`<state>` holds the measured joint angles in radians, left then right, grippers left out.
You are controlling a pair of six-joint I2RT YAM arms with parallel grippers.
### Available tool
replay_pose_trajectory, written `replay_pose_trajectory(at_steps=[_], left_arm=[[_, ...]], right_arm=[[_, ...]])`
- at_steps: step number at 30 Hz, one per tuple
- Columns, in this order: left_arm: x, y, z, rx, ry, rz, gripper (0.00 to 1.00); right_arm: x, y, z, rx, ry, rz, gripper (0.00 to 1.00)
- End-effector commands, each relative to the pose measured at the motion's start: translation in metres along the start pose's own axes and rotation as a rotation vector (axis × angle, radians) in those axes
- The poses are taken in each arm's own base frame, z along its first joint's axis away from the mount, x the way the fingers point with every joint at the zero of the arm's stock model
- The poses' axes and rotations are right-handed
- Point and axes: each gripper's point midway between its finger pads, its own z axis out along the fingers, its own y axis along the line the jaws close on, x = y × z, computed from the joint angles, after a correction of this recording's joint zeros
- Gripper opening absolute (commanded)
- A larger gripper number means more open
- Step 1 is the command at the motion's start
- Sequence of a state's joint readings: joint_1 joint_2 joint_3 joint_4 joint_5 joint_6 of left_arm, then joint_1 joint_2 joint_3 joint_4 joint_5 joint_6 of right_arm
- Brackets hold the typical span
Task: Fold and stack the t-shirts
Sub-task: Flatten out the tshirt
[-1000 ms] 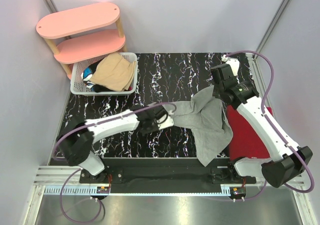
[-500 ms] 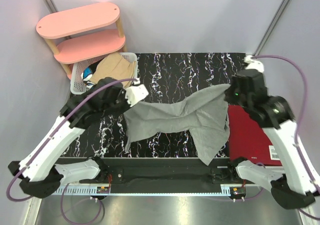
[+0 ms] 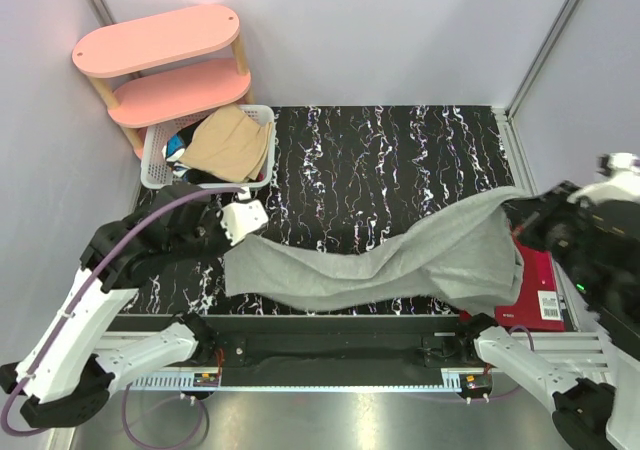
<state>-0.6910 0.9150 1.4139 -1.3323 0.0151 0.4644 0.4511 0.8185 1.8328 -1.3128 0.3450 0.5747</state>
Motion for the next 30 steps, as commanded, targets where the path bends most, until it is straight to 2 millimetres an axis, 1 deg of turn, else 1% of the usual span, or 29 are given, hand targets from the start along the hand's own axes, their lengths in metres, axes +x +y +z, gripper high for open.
replay_pose_trajectory(at_steps=[1, 2, 3, 5, 6, 7, 8, 9, 10, 11, 12, 13, 14, 15, 16, 17, 18, 19, 20, 21, 22, 24, 25, 26, 27, 28, 29, 30], left_arm=[[0.021, 0.002, 0.039, -0.017, 0.067, 0.038, 0.0], [0.024, 0.003, 0.05, -0.018, 0.084, 0.05, 0.0], [0.03, 0.004, 0.073, -0.009, 0.115, 0.074, 0.0], [0.036, 0.007, 0.097, 0.003, 0.147, 0.084, 0.0], [0.034, 0.012, 0.121, 0.015, 0.163, 0.093, 0.0], [0.04, 0.018, 0.135, 0.014, 0.191, 0.076, 0.0], [0.042, 0.023, 0.148, 0.016, 0.21, 0.069, 0.0], [0.045, 0.029, 0.173, 0.034, 0.247, 0.065, 0.0], [0.045, 0.043, 0.182, 0.018, 0.259, 0.036, 0.0], [0.047, 0.05, 0.192, 0.019, 0.275, 0.017, 0.0], [0.046, 0.059, 0.209, 0.027, 0.299, 0.0, 0.0], [0.05, 0.07, 0.214, 0.015, 0.311, -0.029, 0.0], [0.05, 0.077, 0.22, 0.006, 0.315, -0.044, 0.0], [0.049, 0.088, 0.229, -0.021, 0.319, -0.055, 0.0], [0.051, 0.096, 0.232, -0.044, 0.324, -0.071, 0.0], [0.051, 0.101, 0.235, -0.062, 0.328, -0.074, 0.09], [0.054, 0.104, 0.237, -0.076, 0.349, -0.077, 0.18], [0.055, 0.105, 0.237, -0.084, 0.356, -0.078, 0.32], [0.056, 0.107, 0.236, -0.097, 0.357, -0.081, 0.48], [0.059, 0.108, 0.233, -0.116, 0.363, -0.081, 0.56], [0.058, 0.109, 0.23, -0.13, 0.36, -0.079, 0.62], [0.049, 0.112, 0.216, -0.156, 0.316, -0.089, 0.71], [0.041, 0.112, 0.21, -0.16, 0.284, -0.094, 0.72], [0.03, 0.113, 0.197, -0.173, 0.234, -0.11, 0.74], [0.016, 0.113, 0.191, -0.167, 0.182, -0.117, 0.76], [0.008, 0.115, 0.184, -0.175, 0.148, -0.126, 0.76], [-0.003, 0.12, 0.179, -0.2, 0.101, -0.136, 0.77], [-0.008, 0.126, 0.178, -0.221, 0.082, -0.137, 0.77]], right_arm=[[0.055, -0.026, 0.064, 0.21, 0.16, -0.07, 0.0], [0.066, -0.03, 0.083, 0.24, 0.172, -0.083, 0.0], [0.07, -0.032, 0.095, 0.264, 0.173, -0.087, 0.0], [0.085, -0.037, 0.129, 0.336, 0.195, -0.112, 0.0], [0.09, -0.037, 0.141, 0.351, 0.2, -0.115, 0.0], [0.096, -0.039, 0.158, 0.385, 0.209, -0.132, 0.0], [0.094, -0.034, 0.174, 0.373, 0.178, -0.121, 0.0], [0.098, -0.038, 0.185, 0.39, 0.182, -0.141, 0.0], [0.102, -0.047, 0.202, 0.435, 0.194, -0.146, 0.0], [0.099, -0.047, 0.214, 0.437, 0.183, -0.133, 0.0], [0.1, -0.053, 0.222, 0.457, 0.19, -0.136, 0.0], [0.106, -0.059, 0.235, 0.483, 0.209, -0.143, 0.0], [0.102, -0.068, 0.245, 0.504, 0.193, -0.129, 0.0], [0.104, -0.073, 0.251, 0.513, 0.197, -0.142, 0.0], [0.11, -0.081, 0.261, 0.538, 0.212, -0.149, 0.0], [0.113, -0.091, 0.269, 0.562, 0.219, -0.147, 0.0], [0.119, -0.098, 0.273, 0.58, 0.24, -0.154, 0.0], [0.129, -0.106, 0.281, 0.603, 0.274, -0.155, 0.02], [0.135, -0.113, 0.283, 0.621, 0.29, -0.152, 0.06], [0.139, -0.116, 0.286, 0.633, 0.296, -0.14, 0.16], [0.145, -0.12, 0.289, 0.647, 0.312, -0.144, 0.44], [0.151, -0.12, 0.292, 0.642, 0.33, -0.136, 0.54], [0.152, -0.12, 0.293, 0.64, 0.333, -0.132, 0.67], [0.152, -0.119, 0.294, 0.637, 0.334, -0.129, 0.71], [0.154, -0.117, 0.294, 0.628, 0.339, -0.122, 0.72], [0.152, -0.115, 0.295, 0.615, 0.334, -0.117, 0.72], [0.153, -0.115, 0.294, 0.613, 0.335, -0.113, 0.71], [0.153, -0.112, 0.294, 0.597, 0.337, -0.106, 0.7]])
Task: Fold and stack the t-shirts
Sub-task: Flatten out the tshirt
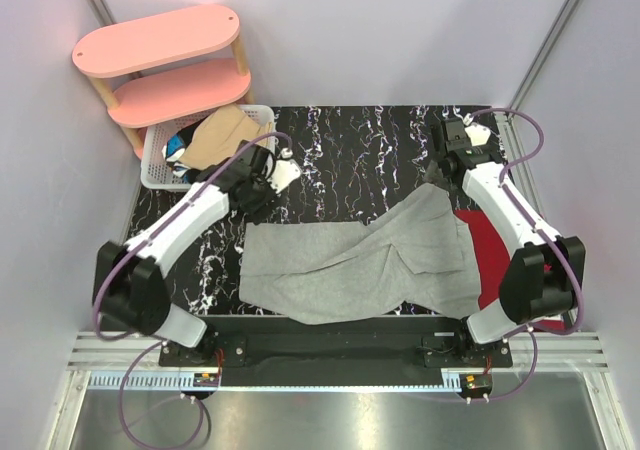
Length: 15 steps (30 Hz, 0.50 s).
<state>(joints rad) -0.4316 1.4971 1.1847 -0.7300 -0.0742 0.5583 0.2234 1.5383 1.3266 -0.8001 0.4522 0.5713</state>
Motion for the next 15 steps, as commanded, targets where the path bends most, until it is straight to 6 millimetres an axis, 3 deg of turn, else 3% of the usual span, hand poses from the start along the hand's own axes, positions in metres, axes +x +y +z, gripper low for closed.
replay_pose_trajectory(at_steps=[1, 4, 6, 7, 9, 10, 11, 12, 13, 15], left_arm=[[-0.053, 0.028, -0.042, -0.103, -0.23, -0.056, 0.77], [-0.046, 0.019, -0.028, -0.048, -0.176, -0.05, 0.73], [-0.031, -0.005, -0.024, 0.048, -0.145, -0.038, 0.71], [-0.026, -0.014, -0.031, 0.075, -0.152, -0.029, 0.7], [-0.008, -0.04, -0.026, 0.137, -0.121, 0.01, 0.7], [-0.003, -0.047, -0.028, 0.145, -0.117, 0.025, 0.69], [0.012, -0.058, -0.021, 0.16, -0.077, 0.042, 0.69], [0.016, -0.067, -0.02, 0.175, -0.064, 0.064, 0.69], [0.021, -0.074, -0.018, 0.188, -0.05, 0.077, 0.68], [0.033, -0.086, -0.011, 0.204, -0.003, 0.108, 0.67]], right_arm=[[-0.016, 0.012, -0.012, -0.076, -0.051, 0.053, 0.7], [-0.014, 0.015, -0.023, -0.127, -0.045, 0.046, 0.7], [-0.009, 0.014, -0.034, -0.171, -0.037, 0.046, 0.7], [0.005, 0.009, -0.032, -0.166, -0.005, 0.042, 0.68], [0.021, 0.006, -0.038, -0.198, 0.029, 0.069, 0.62], [0.039, -0.001, -0.032, -0.184, 0.067, 0.065, 0.61], [0.049, -0.004, -0.032, -0.185, 0.089, 0.073, 0.6], [0.056, -0.006, -0.033, -0.194, 0.099, 0.078, 0.6], [0.075, -0.015, -0.026, -0.169, 0.136, 0.068, 0.6], [0.088, -0.023, -0.02, -0.147, 0.147, 0.075, 0.61]])
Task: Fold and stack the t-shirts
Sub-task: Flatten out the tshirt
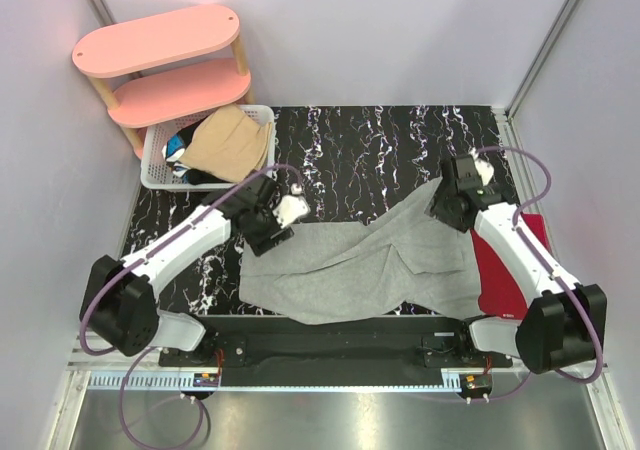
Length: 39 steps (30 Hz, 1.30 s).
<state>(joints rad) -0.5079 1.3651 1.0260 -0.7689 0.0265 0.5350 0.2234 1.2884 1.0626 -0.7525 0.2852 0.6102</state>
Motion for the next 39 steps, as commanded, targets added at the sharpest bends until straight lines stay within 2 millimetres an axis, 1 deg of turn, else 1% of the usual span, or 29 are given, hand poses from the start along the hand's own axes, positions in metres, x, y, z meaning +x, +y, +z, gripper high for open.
replay_pose_trajectory(at_steps=[1, 3, 5, 7, 10, 11, 12, 13, 14, 17, 21, 22, 23, 26, 29, 33, 34, 39], left_arm=[[0.013, -0.027, 0.008, 0.06, 0.04, 0.068, 0.66], [0.017, -0.034, 0.014, 0.078, 0.064, 0.076, 0.65], [0.019, -0.036, 0.021, 0.091, 0.083, 0.069, 0.64], [0.022, -0.034, 0.029, 0.081, 0.098, 0.067, 0.63], [0.026, -0.033, 0.035, 0.069, 0.108, 0.069, 0.63], [0.026, -0.034, 0.036, 0.069, 0.106, 0.069, 0.64], [0.026, -0.034, 0.037, 0.07, 0.104, 0.069, 0.63], [0.027, -0.034, 0.04, 0.069, 0.104, 0.071, 0.63], [0.029, -0.029, 0.041, 0.041, 0.12, 0.074, 0.63], [0.032, -0.026, 0.044, 0.024, 0.125, 0.075, 0.63], [0.034, -0.024, 0.053, 0.01, 0.128, 0.081, 0.63], [0.035, -0.024, 0.055, 0.008, 0.135, 0.078, 0.63], [0.036, -0.024, 0.057, 0.007, 0.137, 0.077, 0.63], [0.038, -0.021, 0.063, -0.001, 0.147, 0.073, 0.63], [0.038, -0.017, 0.067, -0.009, 0.146, 0.064, 0.63], [0.038, -0.011, 0.068, -0.021, 0.144, 0.055, 0.63], [0.039, -0.009, 0.068, -0.026, 0.145, 0.051, 0.63], [0.041, -0.002, 0.063, -0.051, 0.138, 0.046, 0.63]], right_arm=[[0.046, -0.02, 0.013, 0.029, 0.096, 0.024, 0.62], [0.056, -0.025, 0.019, 0.048, 0.118, 0.019, 0.64], [0.067, -0.031, 0.025, 0.072, 0.15, 0.019, 0.67], [0.078, -0.036, 0.026, 0.084, 0.181, 0.015, 0.69], [0.091, -0.046, 0.02, 0.096, 0.21, 0.022, 0.72], [0.091, -0.045, 0.014, 0.082, 0.207, 0.037, 0.73], [0.096, -0.047, 0.01, 0.082, 0.223, 0.046, 0.72], [0.098, -0.046, 0.006, 0.074, 0.229, 0.077, 0.72], [0.099, -0.043, 0.0, 0.051, 0.236, 0.096, 0.72], [0.11, -0.038, -0.011, 0.016, 0.277, 0.122, 0.71], [0.135, -0.032, -0.015, -0.002, 0.35, 0.129, 0.7], [0.142, -0.026, -0.017, -0.013, 0.361, 0.119, 0.7], [0.148, -0.024, -0.017, -0.012, 0.378, 0.111, 0.7], [0.162, -0.013, -0.015, -0.019, 0.398, 0.091, 0.7], [0.167, -0.01, -0.009, 0.004, 0.405, 0.07, 0.7], [0.161, -0.012, -0.001, 0.033, 0.375, 0.039, 0.61], [0.16, -0.014, 0.002, 0.048, 0.363, 0.029, 0.57], [0.157, -0.017, 0.011, 0.091, 0.346, 0.006, 0.58]])
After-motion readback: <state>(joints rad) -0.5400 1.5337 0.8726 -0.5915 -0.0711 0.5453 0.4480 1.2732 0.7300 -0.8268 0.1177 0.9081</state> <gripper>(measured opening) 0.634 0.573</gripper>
